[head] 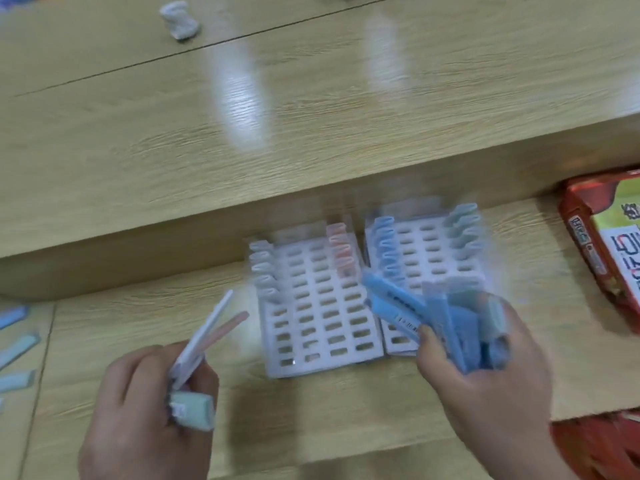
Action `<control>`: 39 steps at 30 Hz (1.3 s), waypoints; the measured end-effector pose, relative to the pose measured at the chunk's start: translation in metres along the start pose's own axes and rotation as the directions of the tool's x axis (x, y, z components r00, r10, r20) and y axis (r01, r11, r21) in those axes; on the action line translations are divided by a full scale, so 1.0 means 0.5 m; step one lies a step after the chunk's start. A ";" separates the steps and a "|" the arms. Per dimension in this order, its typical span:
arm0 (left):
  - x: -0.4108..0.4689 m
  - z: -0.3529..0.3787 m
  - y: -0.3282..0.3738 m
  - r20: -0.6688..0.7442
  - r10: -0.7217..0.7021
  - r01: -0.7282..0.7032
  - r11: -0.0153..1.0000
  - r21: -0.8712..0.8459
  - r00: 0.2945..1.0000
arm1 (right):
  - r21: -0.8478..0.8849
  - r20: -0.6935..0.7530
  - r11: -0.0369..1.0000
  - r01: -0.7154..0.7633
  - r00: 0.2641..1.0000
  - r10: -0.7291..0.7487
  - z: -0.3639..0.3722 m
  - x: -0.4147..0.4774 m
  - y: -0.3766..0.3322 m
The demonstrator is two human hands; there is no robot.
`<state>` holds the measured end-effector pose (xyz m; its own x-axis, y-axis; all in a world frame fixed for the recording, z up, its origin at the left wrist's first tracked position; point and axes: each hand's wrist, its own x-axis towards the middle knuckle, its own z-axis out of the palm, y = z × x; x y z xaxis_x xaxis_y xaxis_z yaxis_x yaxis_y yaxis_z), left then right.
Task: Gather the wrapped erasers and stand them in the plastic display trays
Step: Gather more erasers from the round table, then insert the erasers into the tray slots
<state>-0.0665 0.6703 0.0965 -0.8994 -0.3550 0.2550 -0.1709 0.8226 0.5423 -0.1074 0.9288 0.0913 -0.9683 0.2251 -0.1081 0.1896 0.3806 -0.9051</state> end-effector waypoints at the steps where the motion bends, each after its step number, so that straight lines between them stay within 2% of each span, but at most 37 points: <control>1: -0.003 -0.004 -0.027 -0.050 -0.004 0.006 1.000 0.030 0.999 | 0.013 0.099 1.000 -0.004 0.995 0.002 0.045 -0.017 -0.015; 3: -0.010 -0.008 -0.076 -0.204 -0.005 0.054 0.971 0.234 0.979 | 0.025 0.259 1.000 0.006 0.966 -0.012 0.142 -0.050 -0.044; 6: 0.006 -0.022 -0.144 -0.259 -0.154 0.221 0.941 0.256 0.954 | -0.001 0.408 0.994 0.105 0.908 -0.096 0.286 -0.093 -0.094; 9: 0.027 -0.043 -0.207 -0.259 -0.217 0.287 0.917 0.276 0.941 | -0.043 0.427 0.985 0.168 0.894 -0.134 0.397 -0.119 -0.117; 14: 0.043 -0.032 -0.268 -0.084 -0.124 0.144 0.937 0.317 0.989 | -0.203 0.344 0.968 0.145 0.936 -0.068 0.482 -0.107 -0.105; 19: 0.069 0.013 -0.268 0.146 -0.088 0.029 0.930 0.366 0.985 | -0.395 0.358 0.871 0.292 0.922 -0.147 0.515 -0.055 -0.098; 25: 0.085 0.061 -0.279 0.205 -0.079 -0.001 0.931 0.365 0.975 | -0.577 0.305 0.718 0.390 0.918 -0.254 0.542 -0.029 -0.058; 30: 0.088 0.053 -0.293 0.221 -0.124 0.039 0.934 0.356 0.967 | -0.551 0.282 0.709 0.441 0.897 -0.340 0.540 -0.030 -0.039; 35: 0.079 0.036 -0.292 0.280 -0.034 -0.036 0.969 0.243 0.959 | -0.382 0.263 0.816 0.433 0.898 -0.354 0.521 -0.033 -0.048; 37: 0.077 0.030 -0.281 0.288 -0.019 -0.050 0.972 0.228 0.957 | -0.397 0.271 0.795 0.459 0.886 -0.377 0.507 -0.040 -0.058; 39: 0.083 0.032 -0.274 0.298 0.022 -0.093 0.970 0.225 0.954 | -0.492 0.286 0.695 0.525 0.851 -0.441 0.496 -0.047 -0.066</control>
<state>-0.0866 0.5498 0.0201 -0.9821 -0.1877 0.0165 -0.1725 0.9307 0.3225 -0.1313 0.6886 0.0219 -0.9540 -0.2324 0.1894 -0.2967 0.8235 -0.4835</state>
